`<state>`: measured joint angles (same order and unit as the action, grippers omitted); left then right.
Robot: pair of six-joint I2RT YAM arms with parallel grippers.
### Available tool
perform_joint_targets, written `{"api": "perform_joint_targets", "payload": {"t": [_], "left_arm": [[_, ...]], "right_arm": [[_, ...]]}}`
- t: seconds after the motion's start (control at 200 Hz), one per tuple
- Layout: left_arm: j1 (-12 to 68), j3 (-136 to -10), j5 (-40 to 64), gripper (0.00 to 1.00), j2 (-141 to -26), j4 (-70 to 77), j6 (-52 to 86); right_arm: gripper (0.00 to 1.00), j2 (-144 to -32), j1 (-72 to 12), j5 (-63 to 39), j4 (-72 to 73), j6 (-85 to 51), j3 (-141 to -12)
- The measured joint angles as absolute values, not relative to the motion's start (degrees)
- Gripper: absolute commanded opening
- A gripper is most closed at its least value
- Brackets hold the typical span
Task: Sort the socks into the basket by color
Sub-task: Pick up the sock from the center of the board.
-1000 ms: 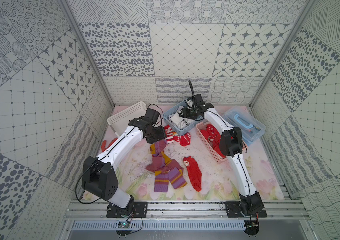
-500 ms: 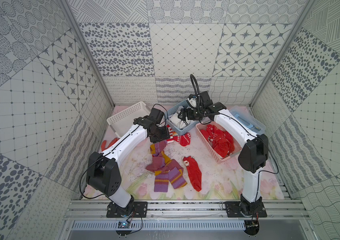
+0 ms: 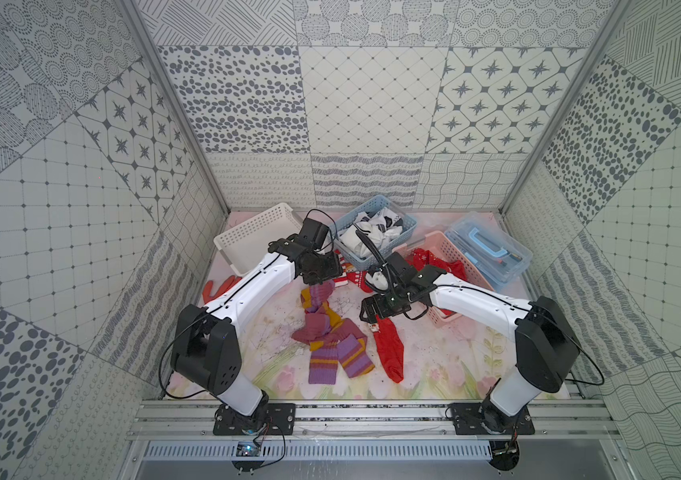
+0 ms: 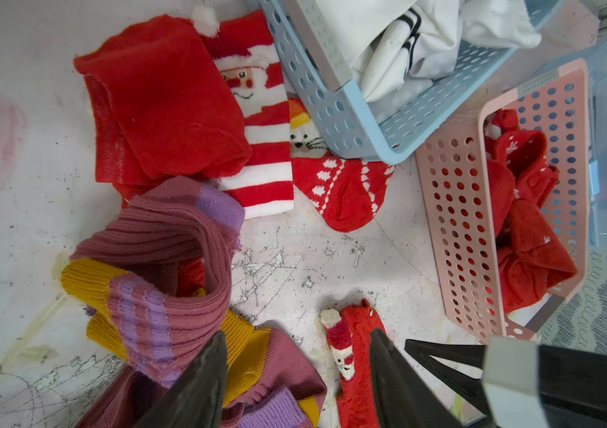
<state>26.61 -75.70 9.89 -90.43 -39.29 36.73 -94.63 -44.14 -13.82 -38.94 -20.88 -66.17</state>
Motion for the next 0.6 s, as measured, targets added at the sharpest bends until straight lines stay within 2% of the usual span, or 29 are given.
{"api": "perform_joint_targets", "payload": {"t": [0.145,0.295,0.53,0.6], "left_arm": [[26.63,-74.22,9.85,0.61,-89.54,-38.39,36.99],[26.65,-73.06,9.74,0.61,-88.84,-37.54,37.12],[26.68,-71.70,9.69,0.61,-87.90,-36.64,37.17],[26.68,-71.46,9.69,0.61,-87.77,-36.56,37.17]], "right_arm": [[0.98,-94.65,-45.89,-11.11,-38.22,-22.04,-62.26],[0.92,-94.85,-47.11,-8.58,-36.16,-23.05,-60.07],[0.73,-94.91,-48.01,-5.58,-34.52,-24.58,-57.08],[0.63,-95.33,-48.03,-5.04,-34.11,-25.30,-56.62]]}}
